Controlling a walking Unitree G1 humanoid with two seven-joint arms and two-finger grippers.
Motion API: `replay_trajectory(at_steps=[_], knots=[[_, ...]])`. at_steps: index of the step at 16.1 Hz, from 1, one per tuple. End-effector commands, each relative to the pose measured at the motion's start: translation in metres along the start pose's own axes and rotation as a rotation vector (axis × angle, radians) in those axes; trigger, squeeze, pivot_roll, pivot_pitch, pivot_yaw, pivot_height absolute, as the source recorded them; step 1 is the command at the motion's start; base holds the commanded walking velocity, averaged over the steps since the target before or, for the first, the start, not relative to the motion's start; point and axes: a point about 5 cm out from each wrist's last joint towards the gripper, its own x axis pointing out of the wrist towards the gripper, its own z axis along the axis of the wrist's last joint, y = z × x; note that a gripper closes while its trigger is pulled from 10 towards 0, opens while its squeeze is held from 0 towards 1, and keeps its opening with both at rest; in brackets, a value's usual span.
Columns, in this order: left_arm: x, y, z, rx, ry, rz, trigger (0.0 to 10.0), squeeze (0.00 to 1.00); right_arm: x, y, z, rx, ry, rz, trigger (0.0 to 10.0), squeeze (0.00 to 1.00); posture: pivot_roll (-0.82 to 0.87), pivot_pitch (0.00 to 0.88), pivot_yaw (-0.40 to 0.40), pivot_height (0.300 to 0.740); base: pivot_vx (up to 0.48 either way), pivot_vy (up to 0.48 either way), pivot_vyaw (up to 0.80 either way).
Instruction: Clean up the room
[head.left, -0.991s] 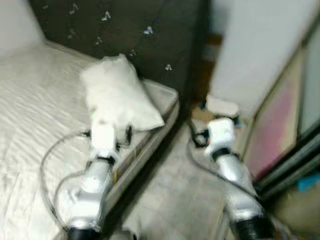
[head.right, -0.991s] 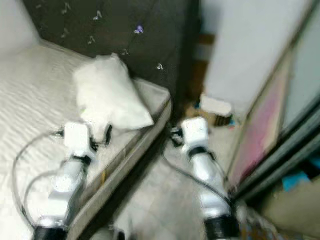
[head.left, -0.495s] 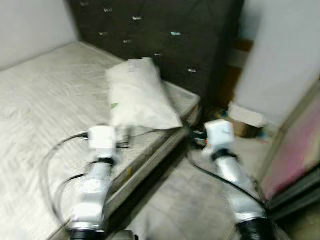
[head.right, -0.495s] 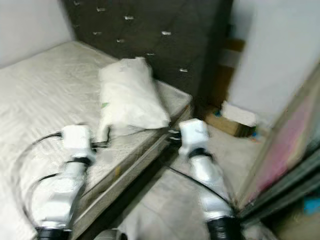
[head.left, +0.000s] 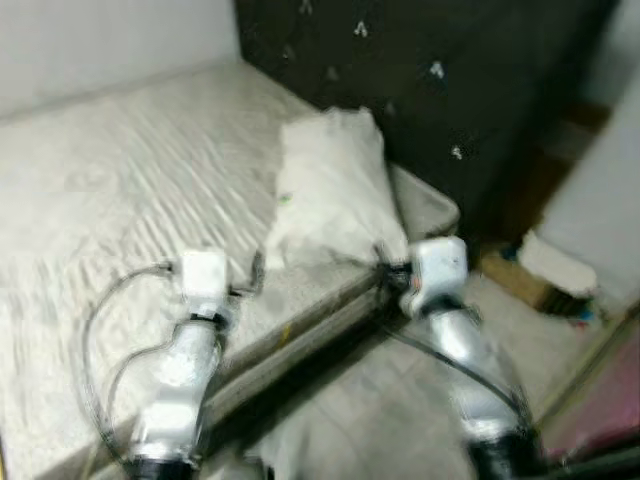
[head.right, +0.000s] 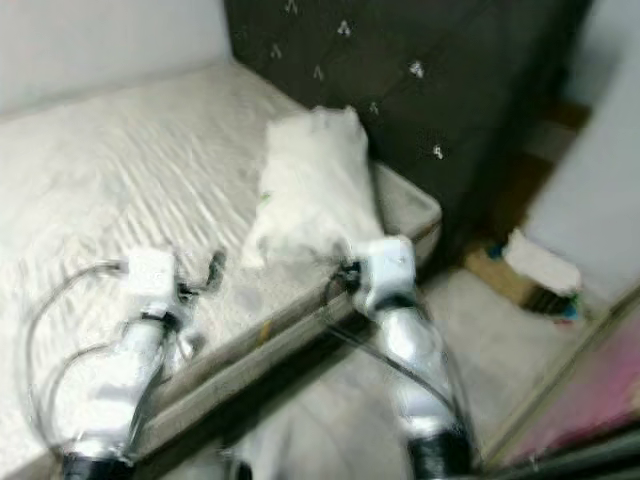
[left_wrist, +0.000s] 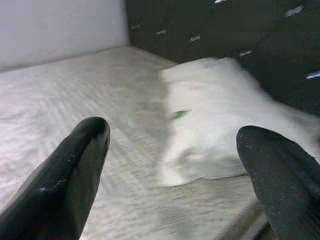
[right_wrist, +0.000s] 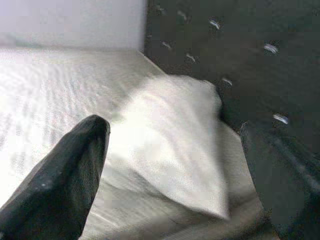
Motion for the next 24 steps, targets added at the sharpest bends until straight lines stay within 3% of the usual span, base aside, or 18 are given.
replay_trajectory(at_steps=[1, 15, 24], knots=[[0.0022, -0.0108, 0.0058, -0.016, -0.025, -0.03, 10.0, 0.0, -0.0038, -0.0116, -0.0032, -0.017, 0.016, -0.028, 10.0, 0.0, 0.06, 0.0, -0.013, 0.74, 0.0, 0.0, 0.79], [0.0016, -0.01, 0.0064, -0.024, -0.034, -0.015, 10.0, 0.0, -0.005, -0.0114, -0.0035, -0.019, 0.018, -0.021, 10.0, 0.0, 0.05, 0.0, -0.016, 0.74, 0.0, 0.0, 0.79], [-0.0002, -0.0108, 0.0077, -0.061, -0.04, -0.045, 10.0, 0.0, -0.0053, -0.0134, -0.0039, -0.011, 0.021, -0.035, 10.0, 0.0, 0.05, 0.0, -0.014, 0.74, 0.029, 0.0, 0.05]])
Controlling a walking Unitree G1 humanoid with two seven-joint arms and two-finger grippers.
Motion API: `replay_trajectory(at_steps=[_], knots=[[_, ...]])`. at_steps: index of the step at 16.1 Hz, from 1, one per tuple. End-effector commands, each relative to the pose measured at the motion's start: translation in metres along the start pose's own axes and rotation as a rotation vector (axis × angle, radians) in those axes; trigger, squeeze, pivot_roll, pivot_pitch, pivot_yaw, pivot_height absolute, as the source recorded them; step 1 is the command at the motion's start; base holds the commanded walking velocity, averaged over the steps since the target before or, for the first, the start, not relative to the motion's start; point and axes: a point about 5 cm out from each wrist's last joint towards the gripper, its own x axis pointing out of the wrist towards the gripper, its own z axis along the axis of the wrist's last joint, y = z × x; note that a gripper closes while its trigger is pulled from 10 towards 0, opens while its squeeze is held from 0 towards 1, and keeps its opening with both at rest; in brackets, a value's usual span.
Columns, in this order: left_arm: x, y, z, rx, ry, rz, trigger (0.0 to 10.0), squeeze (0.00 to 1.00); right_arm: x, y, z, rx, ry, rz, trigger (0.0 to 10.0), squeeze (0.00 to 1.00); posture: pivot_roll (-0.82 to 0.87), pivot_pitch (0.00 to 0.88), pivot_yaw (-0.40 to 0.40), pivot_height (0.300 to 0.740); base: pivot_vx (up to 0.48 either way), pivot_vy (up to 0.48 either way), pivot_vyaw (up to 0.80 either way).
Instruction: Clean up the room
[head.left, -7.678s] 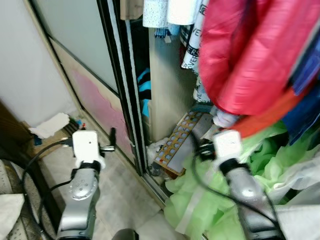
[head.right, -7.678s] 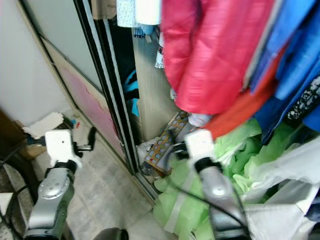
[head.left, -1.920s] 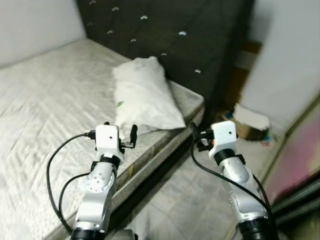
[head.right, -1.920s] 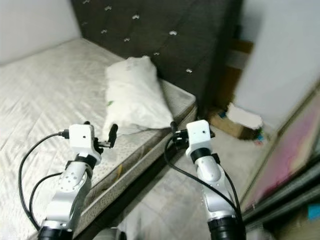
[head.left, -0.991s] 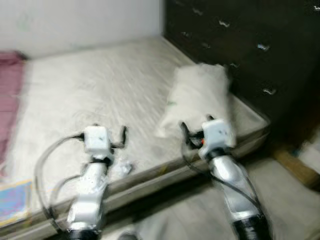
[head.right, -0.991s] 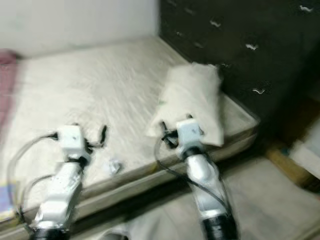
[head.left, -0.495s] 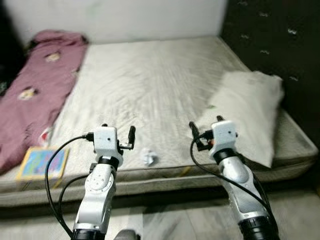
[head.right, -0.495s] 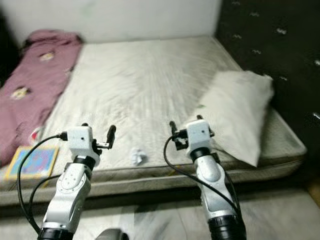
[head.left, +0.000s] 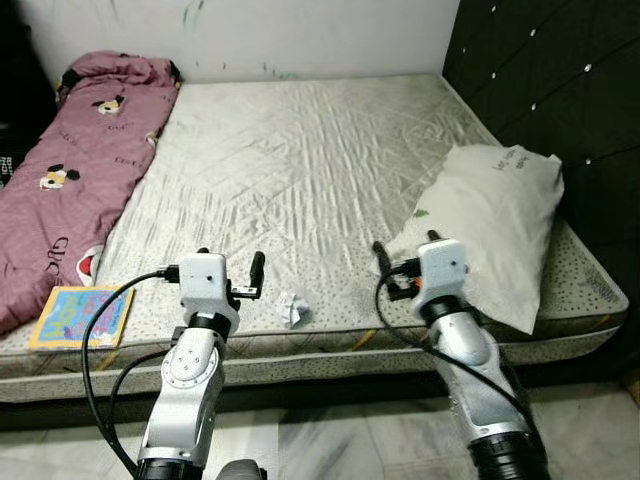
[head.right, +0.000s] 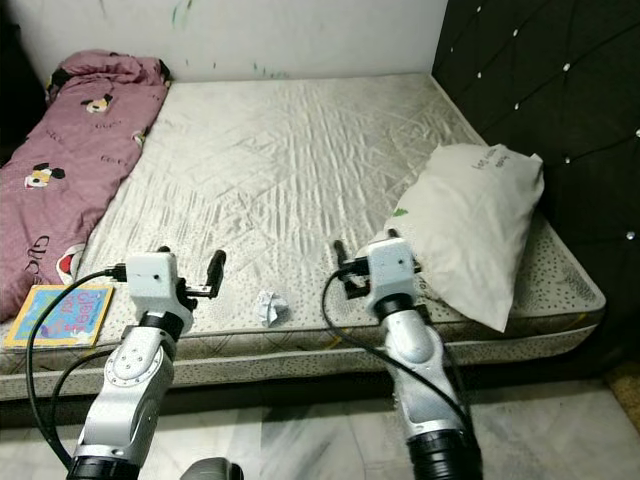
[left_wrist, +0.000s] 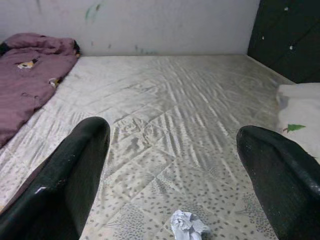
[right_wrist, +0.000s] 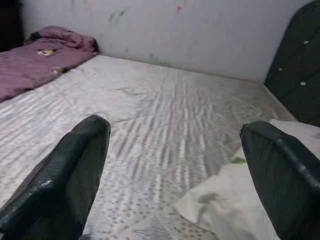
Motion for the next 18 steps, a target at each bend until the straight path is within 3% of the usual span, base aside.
replay_trajectory(at_steps=[1, 11, 18], knots=[[0.0006, 0.0011, 0.0063, -0.003, -0.026, -0.003, 10.0, 0.0, 0.0012, -0.0008, 0.0017, 0.0, -0.002, 0.001, 10.0, 0.0, 0.05, 0.0, -0.017, 0.74, 0.289, 0.0, 0.0], [0.0015, 0.0011, 0.006, -0.006, -0.027, -0.014, 10.0, 0.0, 0.0042, 0.0008, 0.0018, -0.008, -0.002, 0.014, 10.0, 0.0, 0.05, 0.0, -0.018, 0.74, 0.353, 0.0, 0.0], [0.0041, -0.0004, 0.0028, 0.005, -0.008, -0.004, 10.0, 0.0, 0.0049, 0.0009, 0.0006, -0.006, -0.001, 0.012, 10.0, 0.0, 0.05, 0.0, -0.007, 0.74, 0.0, 0.0, 0.0]])
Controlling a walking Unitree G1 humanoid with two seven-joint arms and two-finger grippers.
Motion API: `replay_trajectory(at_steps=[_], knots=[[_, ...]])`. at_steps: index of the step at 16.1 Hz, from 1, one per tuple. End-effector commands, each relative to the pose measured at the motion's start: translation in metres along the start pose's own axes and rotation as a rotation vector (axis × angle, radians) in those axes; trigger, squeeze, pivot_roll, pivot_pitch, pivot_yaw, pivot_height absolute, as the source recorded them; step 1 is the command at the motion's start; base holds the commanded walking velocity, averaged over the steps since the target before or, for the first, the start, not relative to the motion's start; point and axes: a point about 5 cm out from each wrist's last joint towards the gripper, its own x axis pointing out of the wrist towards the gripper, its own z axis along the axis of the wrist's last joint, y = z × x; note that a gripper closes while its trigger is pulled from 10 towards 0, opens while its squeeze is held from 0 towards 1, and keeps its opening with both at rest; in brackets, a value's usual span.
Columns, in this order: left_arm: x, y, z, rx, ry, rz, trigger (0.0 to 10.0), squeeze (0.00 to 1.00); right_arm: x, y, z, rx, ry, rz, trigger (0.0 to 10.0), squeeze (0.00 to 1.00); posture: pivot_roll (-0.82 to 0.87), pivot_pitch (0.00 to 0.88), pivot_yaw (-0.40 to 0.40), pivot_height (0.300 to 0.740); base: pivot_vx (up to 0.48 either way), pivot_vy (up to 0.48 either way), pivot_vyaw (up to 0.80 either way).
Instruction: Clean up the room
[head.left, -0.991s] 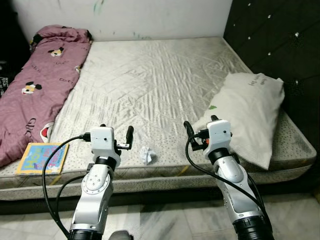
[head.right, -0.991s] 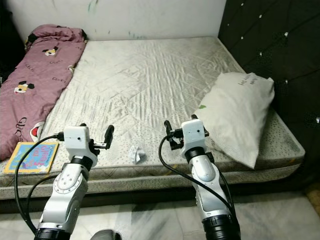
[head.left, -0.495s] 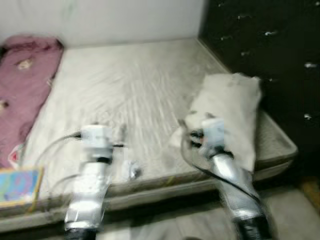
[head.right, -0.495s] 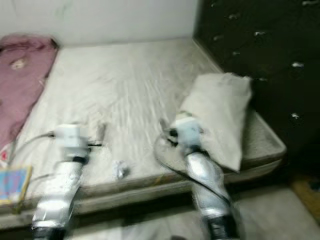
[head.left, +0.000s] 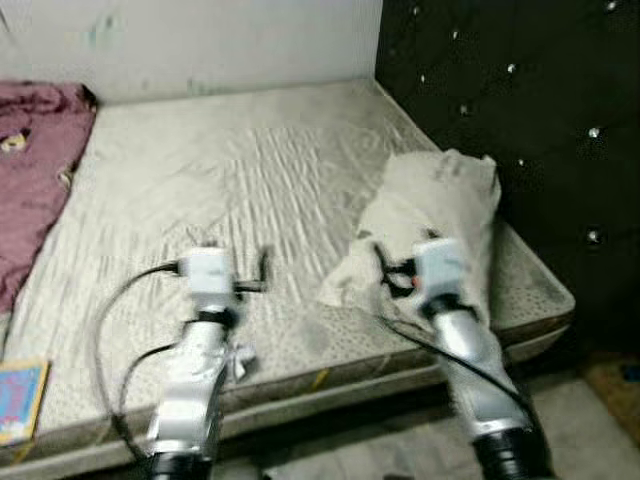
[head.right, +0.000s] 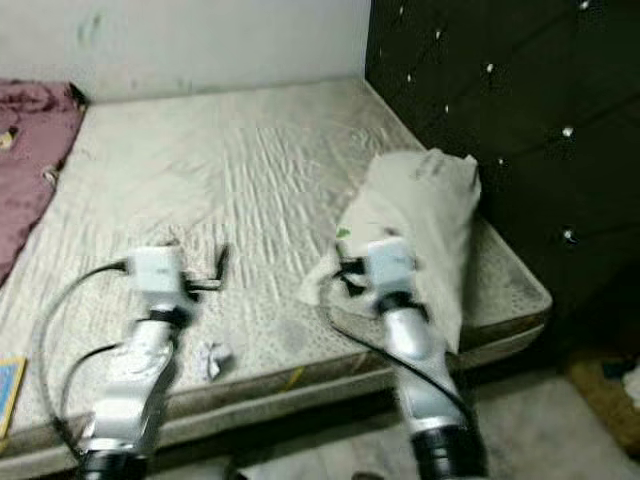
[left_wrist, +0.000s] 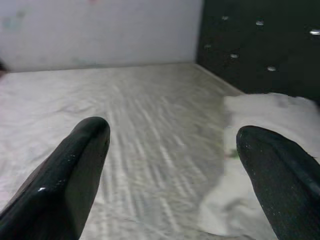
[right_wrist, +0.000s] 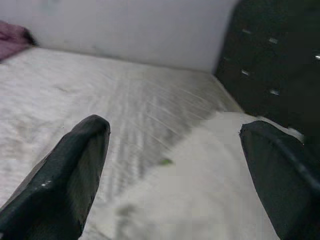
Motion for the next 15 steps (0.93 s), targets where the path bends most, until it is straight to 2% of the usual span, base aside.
replay_trajectory(at_steps=[1, 15], knots=[[-0.0012, 0.0106, -0.0034, 0.019, 0.022, 0.028, 10.0, 0.0, 0.0037, 0.0063, 0.0034, 0.014, -0.012, 0.014, 10.0, 0.0, 0.05, 0.0, -0.007, 0.74, 0.0, 0.0, 0.0], [0.0, 0.0149, -0.0045, 0.006, 0.024, 0.067, 10.0, 0.0, 0.0009, 0.0077, -0.001, 0.02, 0.012, 0.014, 10.0, 0.0, 0.05, 0.0, -0.007, 0.74, 0.0, 0.48, 0.0]])
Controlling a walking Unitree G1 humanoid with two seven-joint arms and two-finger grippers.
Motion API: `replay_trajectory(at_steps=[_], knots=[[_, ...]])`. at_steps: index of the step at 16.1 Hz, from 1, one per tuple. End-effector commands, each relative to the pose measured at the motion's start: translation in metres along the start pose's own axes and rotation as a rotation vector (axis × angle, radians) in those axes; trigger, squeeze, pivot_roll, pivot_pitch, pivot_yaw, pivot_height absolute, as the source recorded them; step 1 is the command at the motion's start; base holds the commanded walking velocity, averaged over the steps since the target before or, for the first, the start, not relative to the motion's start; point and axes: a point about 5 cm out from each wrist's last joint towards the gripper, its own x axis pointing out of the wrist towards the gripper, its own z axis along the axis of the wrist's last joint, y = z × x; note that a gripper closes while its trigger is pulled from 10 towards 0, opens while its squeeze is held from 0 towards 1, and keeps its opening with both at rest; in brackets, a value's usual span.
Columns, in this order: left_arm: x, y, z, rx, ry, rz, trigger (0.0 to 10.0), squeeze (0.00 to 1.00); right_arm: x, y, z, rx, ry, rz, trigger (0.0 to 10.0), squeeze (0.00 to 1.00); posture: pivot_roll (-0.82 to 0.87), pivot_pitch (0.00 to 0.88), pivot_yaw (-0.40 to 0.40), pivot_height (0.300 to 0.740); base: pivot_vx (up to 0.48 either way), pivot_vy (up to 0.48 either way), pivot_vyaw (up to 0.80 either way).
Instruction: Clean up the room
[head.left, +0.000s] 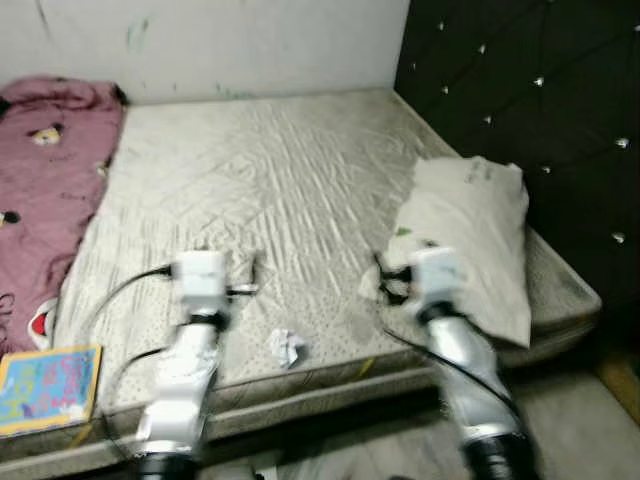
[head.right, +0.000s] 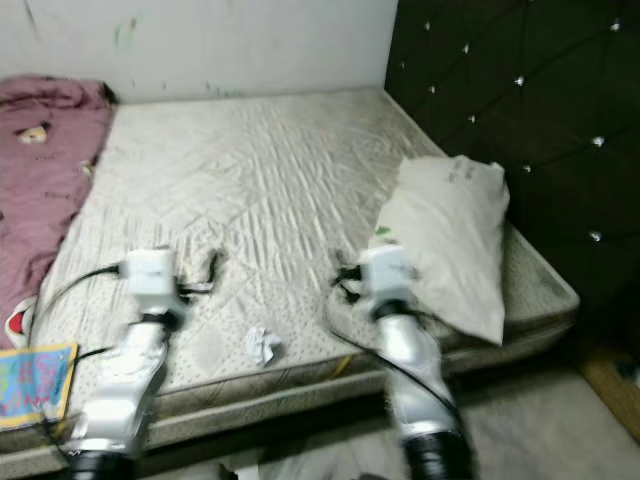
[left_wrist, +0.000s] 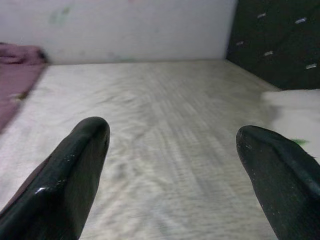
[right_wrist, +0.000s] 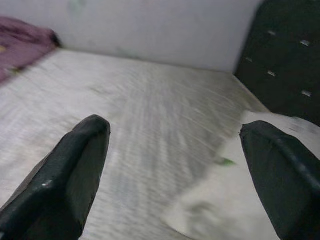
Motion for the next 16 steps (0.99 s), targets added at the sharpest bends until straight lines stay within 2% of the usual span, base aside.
replay_trajectory(at_steps=[1, 3, 4, 5, 6, 7, 9, 11, 12, 13, 16], knots=[[0.002, -0.008, 0.003, -0.018, -0.011, -0.019, 10.0, 0.0, -0.001, -0.01, 0.002, -0.016, -0.005, -0.023, 10.0, 0.0, 0.05, 0.0, -0.007, 0.74, 0.0, 0.48, 0.0], [0.001, -0.006, 0.004, 0.072, -0.012, 0.006, 10.0, 0.0, -0.001, -0.011, 0.002, -0.012, -0.003, -0.026, 10.0, 0.0, 0.04, 0.0, -0.008, 0.74, 0.0, 0.24, 0.0], [0.001, -0.004, 0.003, 0.037, -0.002, 0.013, 10.0, 0.0, -0.002, -0.011, 0.001, -0.015, -0.003, -0.025, 10.0, 0.0, 0.05, 0.0, -0.009, 0.74, 0.0, 0.0, 0.0], [-0.001, -0.004, 0.005, -0.06, -0.027, -0.083, 10.0, 0.0, -0.002, -0.01, 0.002, -0.023, -0.006, -0.023, 10.0, 0.0, 0.05, 0.0, -0.009, 0.74, 0.0, 0.0, 0.0], [-0.002, -0.001, 0.008, 0.037, -0.054, -0.087, 10.0, 0.0, -0.002, -0.009, 0.003, -0.027, -0.01, -0.023, 10.0, 0.0, 0.05, 0.0, -0.009, 0.74, 0.0, 0.0, 0.62], [-0.003, 0.001, 0.007, 0.054, -0.054, -0.07, 10.0, 0.0, -0.002, -0.009, 0.003, -0.028, -0.01, -0.023, 10.0, 0.0, 0.05, 0.0, -0.009, 0.74, 0.0, 0.0, 0.8], [-0.003, 0.002, 0.006, 0.034, -0.048, -0.043, 10.0, 0.0, -0.002, -0.009, 0.003, -0.03, -0.008, -0.024, 10.0, 0.0, 0.05, 0.0, -0.013, 0.74, 0.0, 0.0, 0.8], [-0.003, -0.002, 0.008, 0.048, -0.053, -0.057, 10.0, 0.0, -0.002, -0.01, 0.002, -0.031, -0.006, -0.024, 10.0, 0.0, 0.05, 0.0, -0.014, 0.74, 0.0, 0.0, 0.8], [-0.003, -0.007, 0.008, 0.032, -0.059, -0.101, 10.0, 0.0, -0.002, -0.01, 0.002, -0.032, -0.007, -0.023, 10.0, 0.0, 0.05, 0.0, -0.014, 0.74, 0.0, 0.0, 0.8], [-0.005, -0.012, 0.007, -0.028, -0.045, -0.146, 10.0, 0.0, -0.001, -0.01, 0.003, -0.032, -0.008, -0.024, 10.0, 0.0, 0.06, 0.0, -0.014, 0.74, 0.0, 0.0, 0.8], [-0.005, -0.009, 0.006, 0.011, -0.048, -0.11, 10.0, 0.0, 0.0, -0.011, 0.003, -0.03, -0.011, -0.027, 10.0, 0.0, 0.05, 0.0, -0.013, 0.74, 0.0, 0.0, 0.58]])
